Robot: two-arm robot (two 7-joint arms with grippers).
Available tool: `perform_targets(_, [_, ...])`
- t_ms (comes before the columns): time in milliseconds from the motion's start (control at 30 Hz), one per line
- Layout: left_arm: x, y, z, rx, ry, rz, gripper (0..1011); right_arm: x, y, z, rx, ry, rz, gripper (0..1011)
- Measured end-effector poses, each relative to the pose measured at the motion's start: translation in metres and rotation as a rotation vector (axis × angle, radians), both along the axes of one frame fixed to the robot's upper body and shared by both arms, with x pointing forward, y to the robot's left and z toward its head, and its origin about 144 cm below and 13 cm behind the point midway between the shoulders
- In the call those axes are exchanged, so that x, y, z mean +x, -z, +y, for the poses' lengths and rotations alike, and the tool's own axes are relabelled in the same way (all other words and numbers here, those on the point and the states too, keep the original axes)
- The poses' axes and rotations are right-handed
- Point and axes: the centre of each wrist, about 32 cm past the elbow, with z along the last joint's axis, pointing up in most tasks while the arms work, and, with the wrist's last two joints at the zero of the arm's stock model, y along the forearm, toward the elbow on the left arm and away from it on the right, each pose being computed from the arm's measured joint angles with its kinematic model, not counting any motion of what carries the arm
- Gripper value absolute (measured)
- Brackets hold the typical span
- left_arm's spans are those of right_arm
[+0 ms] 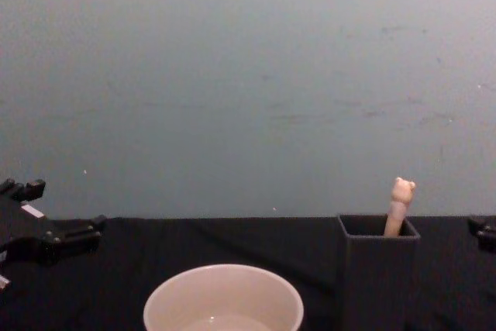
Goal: Pick up the stirring spoon with one hand, stir inside the cup, then place it back in its original position.
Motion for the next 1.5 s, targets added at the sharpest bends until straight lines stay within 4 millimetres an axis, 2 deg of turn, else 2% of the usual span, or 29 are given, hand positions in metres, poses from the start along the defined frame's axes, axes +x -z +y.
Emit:
perform_targets(400, [0.000, 0.000, 0.000, 0.000, 0.000, 0.000, 1002, -0.014, -0.023, 0.007, 0.135, -0.150, 0.098, 1002])
perform_targets(600, [0.000, 0.000, 0.000, 0.000, 0.000, 0.000, 1001, -0.016, -0.028, 0.010, 0.195, -0.216, 0.146, 1002])
perform_targets(1233, [0.000, 0.000, 0.000, 0.000, 0.000, 0.000, 1001, 0.019, -0.021, 0.038, 0.298, -0.255, 0.193, 1002])
perform_targets(1500, [0.000, 0.000, 0.000, 0.000, 0.000, 0.000, 1001, 0.028, -0.019, 0.045, 0.315, -0.273, 0.203, 1002])
